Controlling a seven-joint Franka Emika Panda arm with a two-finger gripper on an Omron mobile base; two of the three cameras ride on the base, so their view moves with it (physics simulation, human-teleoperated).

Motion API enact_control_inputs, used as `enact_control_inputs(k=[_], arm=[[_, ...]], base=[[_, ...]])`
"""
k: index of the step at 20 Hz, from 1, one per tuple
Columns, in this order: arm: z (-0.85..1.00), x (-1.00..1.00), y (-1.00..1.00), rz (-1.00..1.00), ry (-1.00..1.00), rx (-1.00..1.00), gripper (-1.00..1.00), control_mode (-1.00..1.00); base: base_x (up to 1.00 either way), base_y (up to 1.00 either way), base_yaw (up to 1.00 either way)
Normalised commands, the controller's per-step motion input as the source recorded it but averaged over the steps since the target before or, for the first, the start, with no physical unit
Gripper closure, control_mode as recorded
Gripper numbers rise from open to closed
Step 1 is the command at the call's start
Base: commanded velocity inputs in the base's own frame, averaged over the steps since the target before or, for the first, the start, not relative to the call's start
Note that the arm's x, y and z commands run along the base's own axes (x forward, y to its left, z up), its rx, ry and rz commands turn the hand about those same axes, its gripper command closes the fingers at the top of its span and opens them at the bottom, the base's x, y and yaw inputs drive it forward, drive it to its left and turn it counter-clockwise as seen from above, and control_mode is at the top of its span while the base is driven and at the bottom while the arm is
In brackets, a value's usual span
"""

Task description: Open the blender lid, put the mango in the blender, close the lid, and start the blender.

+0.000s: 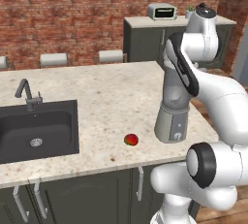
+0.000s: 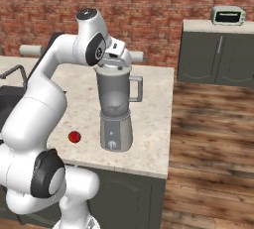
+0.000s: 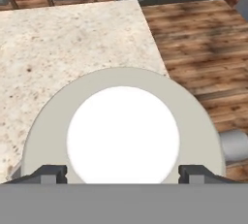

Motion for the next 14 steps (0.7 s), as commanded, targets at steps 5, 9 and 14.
enact_control_inputs(k=[5, 9, 14], arm=[[-0.08, 0.44, 0.0, 0.0, 0.0, 0.0, 1.0, -1.0], [0.04, 0.19, 0.0, 0.01, 0.0, 0.02, 1.0, -1.0], [0.56, -0.53, 0.0, 0.0, -0.13, 0.03, 1.0, -1.0]], base=[[0.0, 0.0, 0.0], [0.0, 0.0, 0.0], [0.0, 0.0, 0.0]])
